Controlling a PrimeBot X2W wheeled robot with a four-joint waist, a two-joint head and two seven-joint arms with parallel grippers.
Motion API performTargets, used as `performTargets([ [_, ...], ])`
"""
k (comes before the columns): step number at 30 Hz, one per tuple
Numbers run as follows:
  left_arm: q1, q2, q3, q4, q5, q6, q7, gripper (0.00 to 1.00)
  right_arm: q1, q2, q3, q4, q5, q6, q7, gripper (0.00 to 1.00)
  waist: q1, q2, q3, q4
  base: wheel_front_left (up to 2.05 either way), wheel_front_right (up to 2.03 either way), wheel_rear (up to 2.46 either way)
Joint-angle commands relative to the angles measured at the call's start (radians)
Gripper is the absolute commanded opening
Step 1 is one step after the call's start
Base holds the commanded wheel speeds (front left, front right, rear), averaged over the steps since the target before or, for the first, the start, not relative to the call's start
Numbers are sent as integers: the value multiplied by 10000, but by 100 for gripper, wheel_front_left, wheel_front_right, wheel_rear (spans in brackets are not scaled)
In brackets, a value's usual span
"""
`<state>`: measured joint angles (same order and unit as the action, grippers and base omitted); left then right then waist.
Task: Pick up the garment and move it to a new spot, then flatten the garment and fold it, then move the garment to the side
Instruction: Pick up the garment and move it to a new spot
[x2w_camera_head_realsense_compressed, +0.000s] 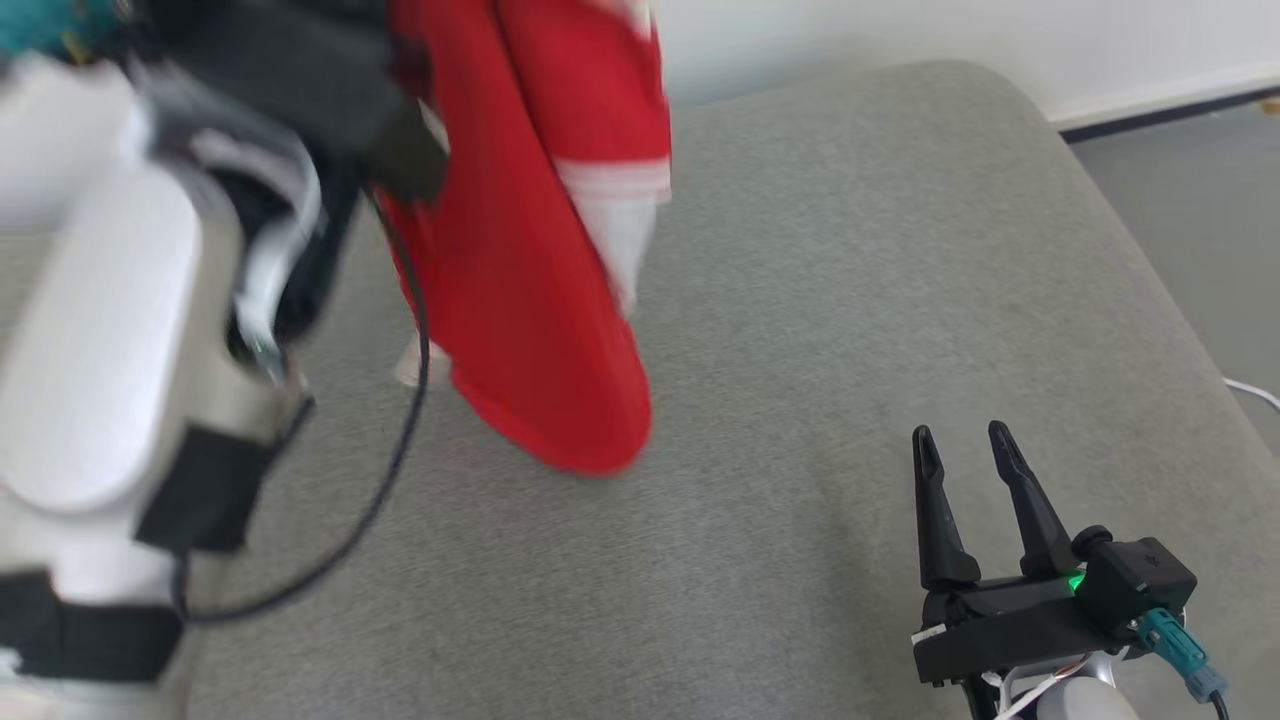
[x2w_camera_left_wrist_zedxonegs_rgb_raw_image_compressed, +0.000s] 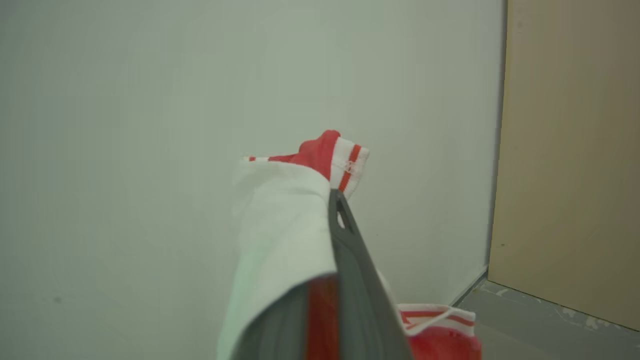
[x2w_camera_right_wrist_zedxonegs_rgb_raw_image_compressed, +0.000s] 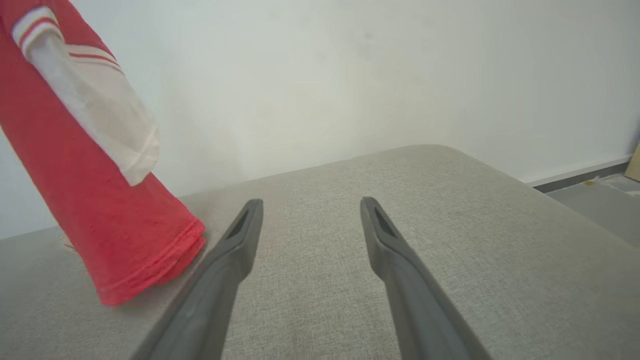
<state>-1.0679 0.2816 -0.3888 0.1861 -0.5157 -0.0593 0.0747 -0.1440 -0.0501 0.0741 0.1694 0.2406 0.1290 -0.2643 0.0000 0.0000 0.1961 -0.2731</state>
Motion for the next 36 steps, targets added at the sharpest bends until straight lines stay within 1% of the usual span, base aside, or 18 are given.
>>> performTargets([
  [1, 409, 19, -25, 19, -125, 72, 54, 0, -37, -4, -1, 6, 37, 34, -16, 100, 0, 0, 110, -226, 0, 0, 0],
  [5, 1975, 194, -66, 197, -238, 311, -182, 0, -10, -5, 114, 98, 16, 34, -16, 100, 0, 0, 99, -345, 0, 0, 0],
  [10, 4047, 279, -114, 903, -444, 498, -815, 0, -4, -1, 220, 249, -126, 34, -16, 100, 0, 0, 102, -335, 0, 0, 0],
  [14, 5112, 118, -258, 1946, -588, 408, -1354, 0, -49, -7, 289, 359, -259, 34, -16, 100, 0, 0, 24, -250, 0, 0, 0],
  [18, 5677, -152, -682, 3290, -334, 253, -1861, 0, -109, -8, 299, 522, -371, 34, -16, 100, 0, 0, -168, -103, 0, 0, 0],
  [19, 5720, -315, -885, 3786, -173, 248, -2160, 78, -103, -7, 266, 546, -422, 34, -16, 100, 0, 0, -287, -9, 0, 0, 0],
  [20, 5700, -386, -919, 4012, -109, 261, -2320, 100, -82, -5, 271, 552, -429, 34, -16, 100, 0, 0, -342, 36, 0, 0, 0],
  [22, 5563, -573, -946, 4243, -118, 240, -2623, 100, -4, -7, 210, 555, -503, 34, -16, 100, 0, 0, -487, 187, 0, 0, 0],
  [26, 5365, -645, -867, 4297, -21, 314, -2990, 100, 233, -7, 152, 561, -614, 34, -16, 100, 0, 0, -837, 504, 0, 0, 0],
  [31, 5435, -335, -734, 3855, 129, 564, -3161, 100, 395, -5, 38, 555, -674, 34, -16, 100, 0, 0, -1189, 926, 0, 0, 0],
  [36, 6051, 62, -517, 3266, 61, 946, -3203, 100, 526, -10, -114, 561, -767, 34, -16, 100, 0, 0, -1422, 1316, 0, 0, 0],
])
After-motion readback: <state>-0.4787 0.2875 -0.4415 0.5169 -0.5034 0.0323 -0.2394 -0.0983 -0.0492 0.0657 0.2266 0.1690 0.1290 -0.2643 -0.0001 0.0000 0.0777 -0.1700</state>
